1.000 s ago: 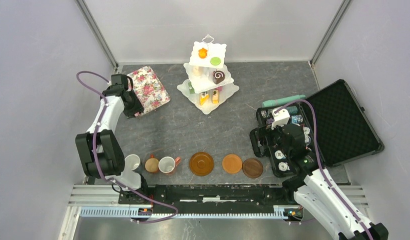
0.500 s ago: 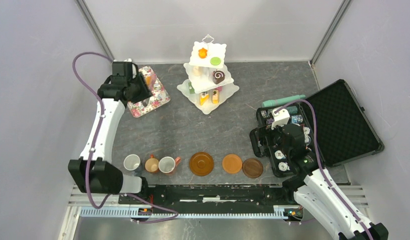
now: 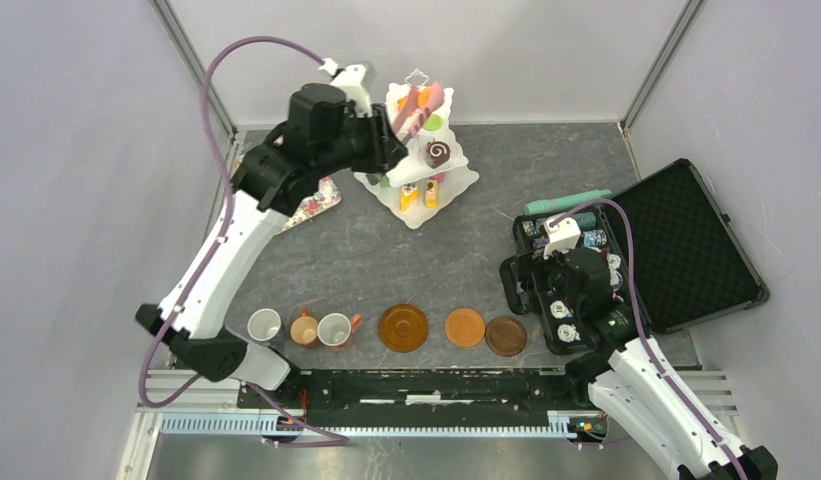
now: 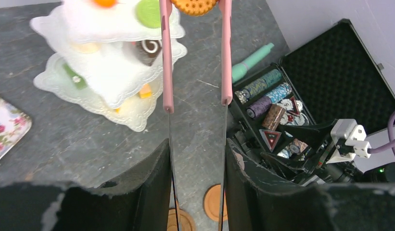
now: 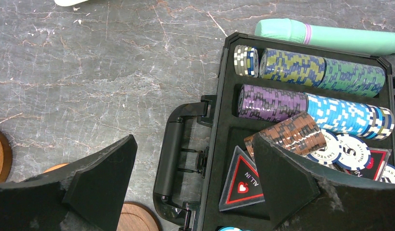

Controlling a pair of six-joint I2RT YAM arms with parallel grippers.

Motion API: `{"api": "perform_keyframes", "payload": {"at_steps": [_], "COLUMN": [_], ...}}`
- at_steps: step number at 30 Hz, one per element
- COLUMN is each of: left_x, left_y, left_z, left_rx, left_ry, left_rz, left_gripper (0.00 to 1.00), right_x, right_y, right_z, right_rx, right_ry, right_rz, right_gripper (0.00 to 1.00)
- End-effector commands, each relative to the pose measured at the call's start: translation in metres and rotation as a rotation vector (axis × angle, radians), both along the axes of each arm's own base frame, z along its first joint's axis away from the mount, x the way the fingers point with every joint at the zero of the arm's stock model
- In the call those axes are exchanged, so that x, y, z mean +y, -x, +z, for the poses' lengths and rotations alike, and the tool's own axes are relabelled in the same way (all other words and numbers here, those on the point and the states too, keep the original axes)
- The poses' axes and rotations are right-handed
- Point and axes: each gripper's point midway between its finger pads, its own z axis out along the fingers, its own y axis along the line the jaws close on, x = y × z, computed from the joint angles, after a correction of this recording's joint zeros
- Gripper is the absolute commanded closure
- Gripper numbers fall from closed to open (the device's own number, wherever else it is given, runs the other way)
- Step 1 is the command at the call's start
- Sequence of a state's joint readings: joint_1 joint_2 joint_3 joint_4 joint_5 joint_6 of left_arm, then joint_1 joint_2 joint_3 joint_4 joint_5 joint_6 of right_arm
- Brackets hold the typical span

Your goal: Serve the afternoon tea

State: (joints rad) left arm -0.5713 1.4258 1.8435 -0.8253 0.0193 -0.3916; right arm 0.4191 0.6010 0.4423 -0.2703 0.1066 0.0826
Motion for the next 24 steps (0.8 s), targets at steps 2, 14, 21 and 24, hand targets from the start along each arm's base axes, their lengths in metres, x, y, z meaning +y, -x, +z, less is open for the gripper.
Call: {"api": "perform_keyframes", "payload": {"at_steps": [2,14,21,24], "left_x": [-0.045,-0.073,-0.074,-0.073], "left_y": [-0.011,-0.068,-0.094,-0.103], "left_z": [0.015,-0.002,-0.015,-0.022], "left_rx": [-0.056,-0.105,-0.104,-0.112], "left_ry": [0.000,-0.127,-0.196,-0.231], "left_rz": [-0.049,0.071,0.144,0.170], "left_gripper": [0.76,0.75,0.73,0.72], "right_x": [0.000,0.000,0.000,0.000], "right_y": [-0.003,-0.003,-0.003,-0.003], "right_z": [0.007,0.007,0.005,0.005], "right_rx": [-0.034,-0.033,-0.025,-0.026], "right_ry": [-0.017,-0.013,-0.008,-0.009], "right_rz": [-0.012,-0.016,-0.018,-0.017], "right_gripper": [0.02,0.02,0.02,0.02]}}
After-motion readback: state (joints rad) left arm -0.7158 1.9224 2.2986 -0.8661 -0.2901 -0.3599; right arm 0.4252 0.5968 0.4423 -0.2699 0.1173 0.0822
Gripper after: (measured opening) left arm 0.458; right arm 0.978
